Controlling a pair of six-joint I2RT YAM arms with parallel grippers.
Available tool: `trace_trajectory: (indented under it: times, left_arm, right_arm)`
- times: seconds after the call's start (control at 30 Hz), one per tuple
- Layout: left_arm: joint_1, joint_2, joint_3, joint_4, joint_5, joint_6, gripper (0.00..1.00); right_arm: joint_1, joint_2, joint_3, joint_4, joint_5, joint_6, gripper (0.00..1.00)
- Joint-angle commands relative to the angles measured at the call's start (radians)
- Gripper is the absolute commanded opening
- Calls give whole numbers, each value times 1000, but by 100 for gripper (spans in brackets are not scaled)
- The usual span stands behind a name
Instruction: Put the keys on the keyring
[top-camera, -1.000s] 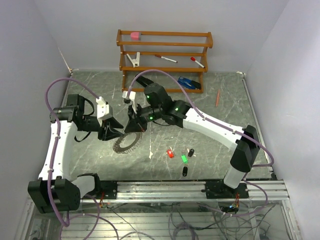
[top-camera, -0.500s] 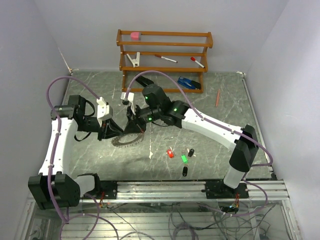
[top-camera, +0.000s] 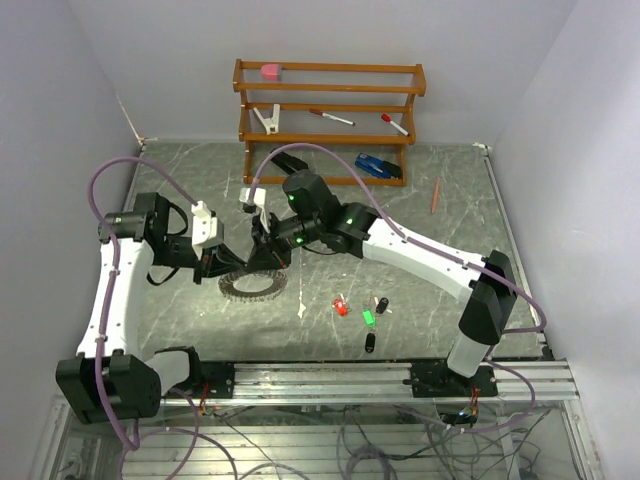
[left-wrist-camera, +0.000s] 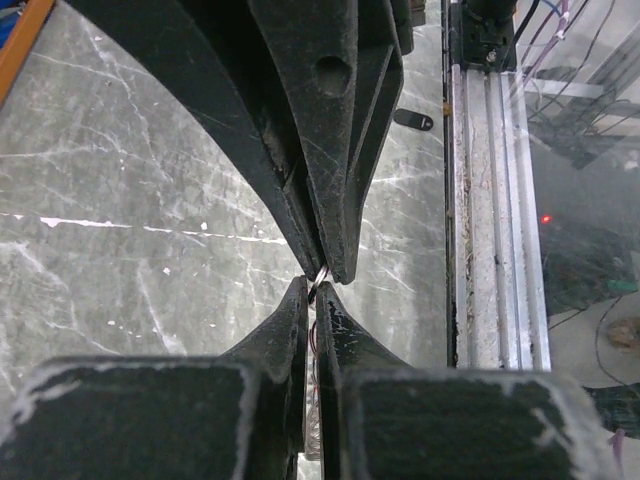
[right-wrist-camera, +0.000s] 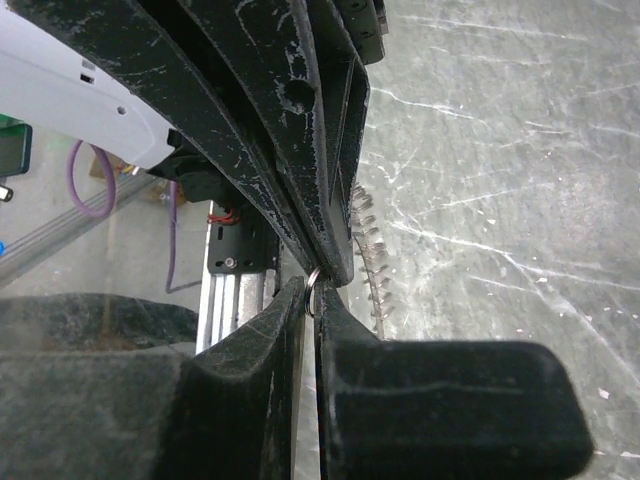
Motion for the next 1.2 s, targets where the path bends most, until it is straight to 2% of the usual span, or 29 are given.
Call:
trace_trajectory:
  times: [0.0,0.1,0.2,0.3,0.53,0.73,0.83,1.07,1.17]
  left_arm:
    - [4,-49,-5,-19,72,57,7]
    - [5,-60,-19,-5,92,39,7]
    - [6,-52,-24,-17,102,51,7]
    - [5,-32,-24,-22,113,42,7]
    - [5,-18,-33,-22,144,43,7]
    - [3,0,-56,-25,198,40,7]
    - [4,-7,-81,-23,233,66,7]
    - [3,-19,-111,-19,307,103,7]
    - [2,-21,-113,54,341,-14,7]
  right_arm:
    - [6,-19,19,40,-9,14,7]
    - [6,-23,14,56,-7,24,0]
    - [5,-22,18,55,-7,35,0]
    - [5,-34,15,54,14,31,15]
    - [-17,-156,-93,188,97,59,18]
    - [-54,-252,-200,327,144,131,37]
    - [-83,-290,-239,374,157,163,43]
    - [-192,-336,-315,355,184,260,44]
    - [-229,-350,-349,317,202,280,42]
